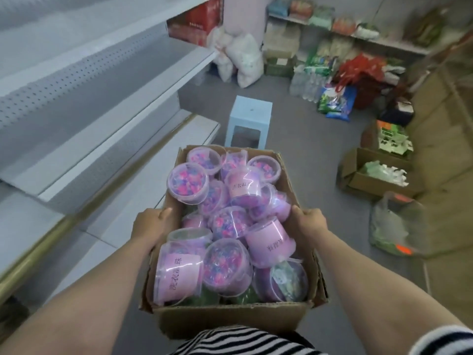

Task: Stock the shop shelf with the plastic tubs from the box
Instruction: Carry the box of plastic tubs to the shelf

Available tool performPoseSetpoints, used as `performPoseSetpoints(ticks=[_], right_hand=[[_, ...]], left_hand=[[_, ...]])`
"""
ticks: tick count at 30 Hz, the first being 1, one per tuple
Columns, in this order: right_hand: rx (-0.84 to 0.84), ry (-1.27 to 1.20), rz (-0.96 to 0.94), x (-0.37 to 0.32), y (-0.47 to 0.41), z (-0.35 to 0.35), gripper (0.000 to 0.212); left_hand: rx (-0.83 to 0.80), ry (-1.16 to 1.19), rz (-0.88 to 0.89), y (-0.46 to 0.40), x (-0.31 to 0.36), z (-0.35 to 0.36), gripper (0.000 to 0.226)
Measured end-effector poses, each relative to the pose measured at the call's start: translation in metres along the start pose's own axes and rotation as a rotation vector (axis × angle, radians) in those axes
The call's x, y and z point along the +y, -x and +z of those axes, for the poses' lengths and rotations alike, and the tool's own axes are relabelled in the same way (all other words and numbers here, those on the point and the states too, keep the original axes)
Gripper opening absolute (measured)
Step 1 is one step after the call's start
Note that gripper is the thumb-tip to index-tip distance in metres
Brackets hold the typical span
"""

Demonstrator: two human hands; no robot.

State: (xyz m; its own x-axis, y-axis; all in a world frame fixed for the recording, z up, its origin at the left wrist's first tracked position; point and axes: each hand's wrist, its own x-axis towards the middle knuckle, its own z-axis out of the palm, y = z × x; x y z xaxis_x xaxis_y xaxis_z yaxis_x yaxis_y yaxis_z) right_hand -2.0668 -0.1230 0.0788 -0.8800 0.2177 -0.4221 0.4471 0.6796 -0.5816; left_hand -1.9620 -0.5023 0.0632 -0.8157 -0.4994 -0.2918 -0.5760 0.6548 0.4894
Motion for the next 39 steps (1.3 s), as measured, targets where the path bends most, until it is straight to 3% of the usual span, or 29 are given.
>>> performPoseSetpoints(ticks=[14, 24, 32, 39], right_hand=[[0.067, 0.002, 0.089, -0.192, -0.272, -0.018, 0.055], [0.173, -0.043, 0.17, -0.316, -0.43, -0.005, 0.056], [0.157, -0.045, 0.198, -0.372, -0.562, -0.009, 0.055], [0.07, -0.026, 0.21, -0.406, -0.69, -0.016, 0.052]], left_hand=[[-0.026, -0.019, 0.067, -0.321, 0.166, -0.018, 0.046], [-0.147, -0.006, 0.161, -0.561, 0.267, -0.043, 0.046], [-0.152, -0.069, 0.202, -0.694, 0.34, -0.027, 0.046], [-0.171, -0.047, 0.095, -0.78, 0.394, 0.006, 0.046]])
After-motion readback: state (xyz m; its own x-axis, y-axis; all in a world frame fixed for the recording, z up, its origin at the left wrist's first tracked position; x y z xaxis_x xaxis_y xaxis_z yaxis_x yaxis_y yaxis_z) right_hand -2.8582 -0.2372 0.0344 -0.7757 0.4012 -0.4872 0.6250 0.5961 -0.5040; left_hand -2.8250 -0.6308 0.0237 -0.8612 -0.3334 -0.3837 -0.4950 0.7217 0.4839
